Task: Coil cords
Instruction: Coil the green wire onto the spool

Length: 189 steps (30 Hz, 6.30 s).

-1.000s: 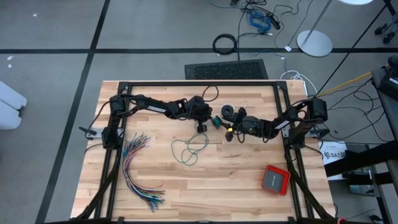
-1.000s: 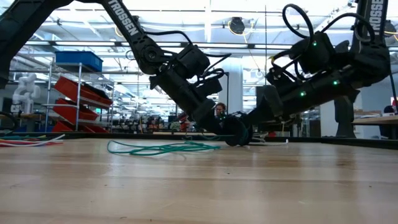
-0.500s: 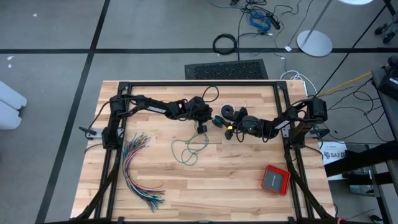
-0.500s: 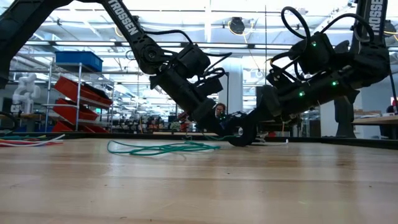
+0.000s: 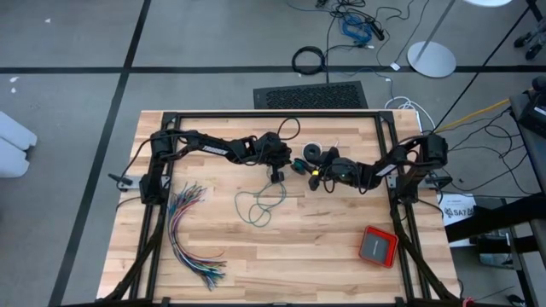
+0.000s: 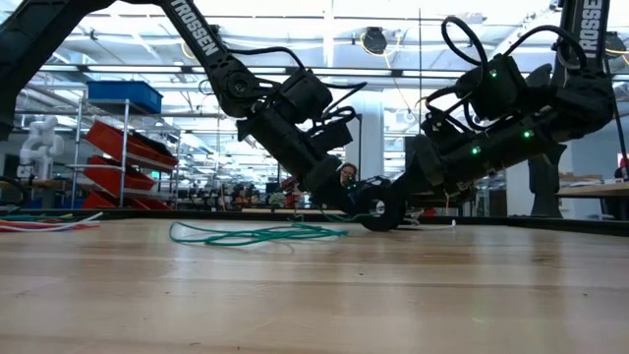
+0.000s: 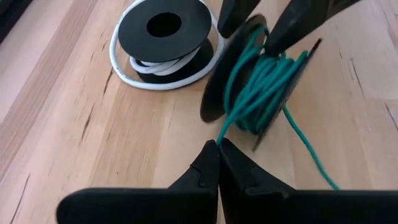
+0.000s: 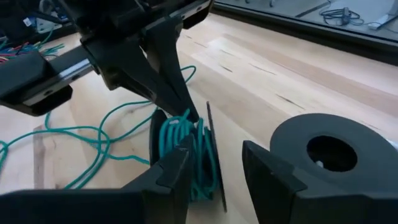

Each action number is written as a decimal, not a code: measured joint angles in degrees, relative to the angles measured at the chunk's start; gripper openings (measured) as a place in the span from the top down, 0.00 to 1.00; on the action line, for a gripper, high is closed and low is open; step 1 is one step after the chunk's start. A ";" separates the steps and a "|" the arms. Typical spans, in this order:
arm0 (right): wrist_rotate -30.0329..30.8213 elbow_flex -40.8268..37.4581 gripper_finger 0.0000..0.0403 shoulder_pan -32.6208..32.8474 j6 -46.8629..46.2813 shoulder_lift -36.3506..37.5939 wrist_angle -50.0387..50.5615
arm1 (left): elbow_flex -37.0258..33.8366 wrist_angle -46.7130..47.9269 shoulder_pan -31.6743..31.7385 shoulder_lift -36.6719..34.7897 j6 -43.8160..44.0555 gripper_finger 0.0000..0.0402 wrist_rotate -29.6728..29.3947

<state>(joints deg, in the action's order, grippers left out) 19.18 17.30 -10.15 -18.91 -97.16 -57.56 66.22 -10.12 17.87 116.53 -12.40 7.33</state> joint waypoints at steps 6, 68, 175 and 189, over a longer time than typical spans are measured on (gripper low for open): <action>-1.27 0.04 0.70 -0.02 0.51 -5.68 -7.14 | 0.00 -0.21 0.00 0.00 0.00 1.00 -0.02; -0.04 -2.27 1.00 -2.75 18.16 11.78 -12.36 | 0.10 10.64 4.31 -12.32 -4.82 0.81 -2.15; 3.21 -2.25 1.00 -3.73 33.00 37.50 -5.01 | -11.78 -40.86 -1.14 -2.82 8.62 0.73 -6.61; 3.19 -2.25 1.00 -3.78 33.19 37.50 -4.85 | -10.86 -45.62 -1.44 -1.72 9.61 0.73 -9.18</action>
<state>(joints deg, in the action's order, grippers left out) 22.37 15.05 -13.93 14.28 -59.66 -62.41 55.35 -55.74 16.42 114.81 -2.80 -1.85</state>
